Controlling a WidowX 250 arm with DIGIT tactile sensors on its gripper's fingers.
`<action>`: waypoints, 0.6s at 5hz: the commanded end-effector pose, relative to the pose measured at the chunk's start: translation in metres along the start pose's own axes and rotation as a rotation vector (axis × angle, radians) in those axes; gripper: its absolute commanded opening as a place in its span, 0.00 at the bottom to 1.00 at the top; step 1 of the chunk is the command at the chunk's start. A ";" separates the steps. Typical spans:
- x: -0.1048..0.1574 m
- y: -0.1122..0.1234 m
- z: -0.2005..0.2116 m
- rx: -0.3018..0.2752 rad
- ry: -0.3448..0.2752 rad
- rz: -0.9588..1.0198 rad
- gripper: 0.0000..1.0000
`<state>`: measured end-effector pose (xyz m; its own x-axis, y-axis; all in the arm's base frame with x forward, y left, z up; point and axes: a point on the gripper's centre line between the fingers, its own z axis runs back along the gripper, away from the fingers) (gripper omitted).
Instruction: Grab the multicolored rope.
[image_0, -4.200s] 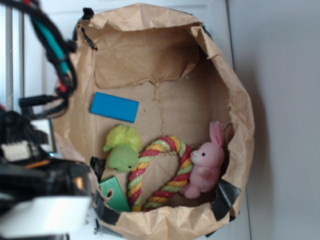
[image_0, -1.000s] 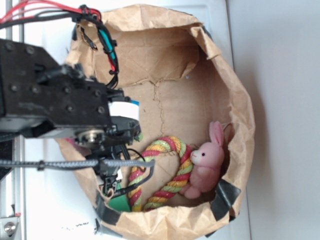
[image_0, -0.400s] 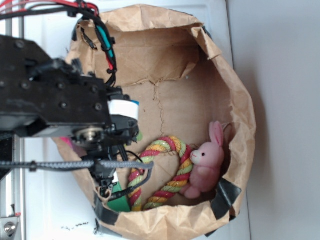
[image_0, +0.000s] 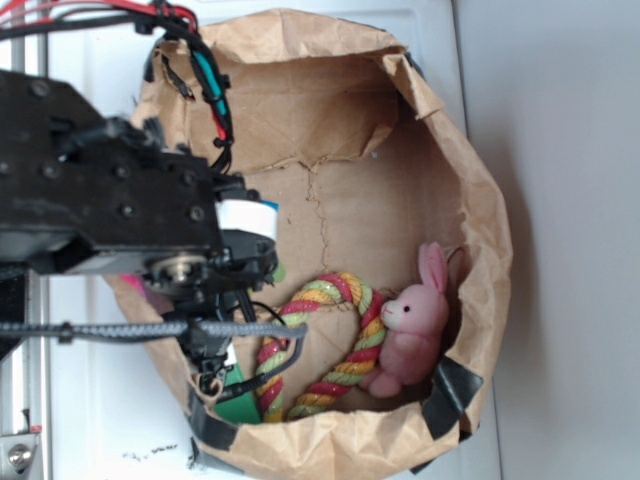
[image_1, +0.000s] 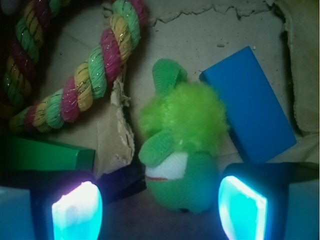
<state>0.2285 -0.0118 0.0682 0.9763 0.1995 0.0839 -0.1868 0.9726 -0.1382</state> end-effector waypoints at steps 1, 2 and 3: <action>0.042 -0.014 0.003 0.002 -0.105 0.045 1.00; 0.064 -0.022 -0.004 0.006 -0.117 0.078 1.00; 0.069 -0.023 -0.003 0.004 -0.133 0.093 1.00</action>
<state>0.2889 -0.0175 0.0567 0.9392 0.3126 0.1420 -0.2954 0.9465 -0.1298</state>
